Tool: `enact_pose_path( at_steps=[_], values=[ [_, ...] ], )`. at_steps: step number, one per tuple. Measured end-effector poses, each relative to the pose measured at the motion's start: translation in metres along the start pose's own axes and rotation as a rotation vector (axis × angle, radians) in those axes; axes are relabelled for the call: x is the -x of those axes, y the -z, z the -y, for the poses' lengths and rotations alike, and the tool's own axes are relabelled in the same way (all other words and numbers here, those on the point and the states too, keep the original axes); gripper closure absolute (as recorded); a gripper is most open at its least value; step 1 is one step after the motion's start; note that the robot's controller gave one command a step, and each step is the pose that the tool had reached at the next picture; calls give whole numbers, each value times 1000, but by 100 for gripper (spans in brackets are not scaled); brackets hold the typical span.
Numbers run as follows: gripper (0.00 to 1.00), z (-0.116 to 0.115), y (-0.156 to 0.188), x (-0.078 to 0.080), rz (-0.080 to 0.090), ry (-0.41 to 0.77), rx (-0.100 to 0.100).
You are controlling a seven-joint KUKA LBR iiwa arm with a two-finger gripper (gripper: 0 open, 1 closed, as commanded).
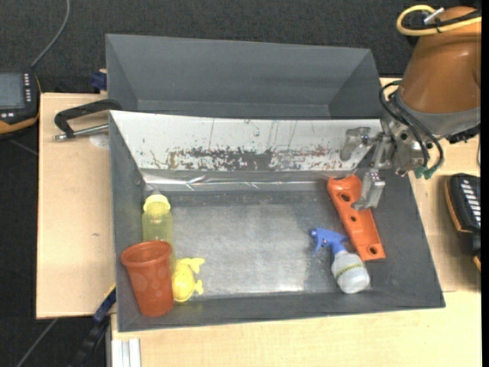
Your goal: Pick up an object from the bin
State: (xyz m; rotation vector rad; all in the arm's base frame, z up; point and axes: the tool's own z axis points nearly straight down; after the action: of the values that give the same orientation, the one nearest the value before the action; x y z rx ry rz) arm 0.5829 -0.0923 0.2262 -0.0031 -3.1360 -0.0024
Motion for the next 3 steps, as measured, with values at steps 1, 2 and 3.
enact_pose_path(
  at_steps=[1, 2, 3],
  values=[
    [0, 0, 5, 1, 9, 2, -1],
    [0, 10, -52, -5, 11, 11, -1],
    [0, 25, -112, -7, 12, -21, -1]
  ],
)
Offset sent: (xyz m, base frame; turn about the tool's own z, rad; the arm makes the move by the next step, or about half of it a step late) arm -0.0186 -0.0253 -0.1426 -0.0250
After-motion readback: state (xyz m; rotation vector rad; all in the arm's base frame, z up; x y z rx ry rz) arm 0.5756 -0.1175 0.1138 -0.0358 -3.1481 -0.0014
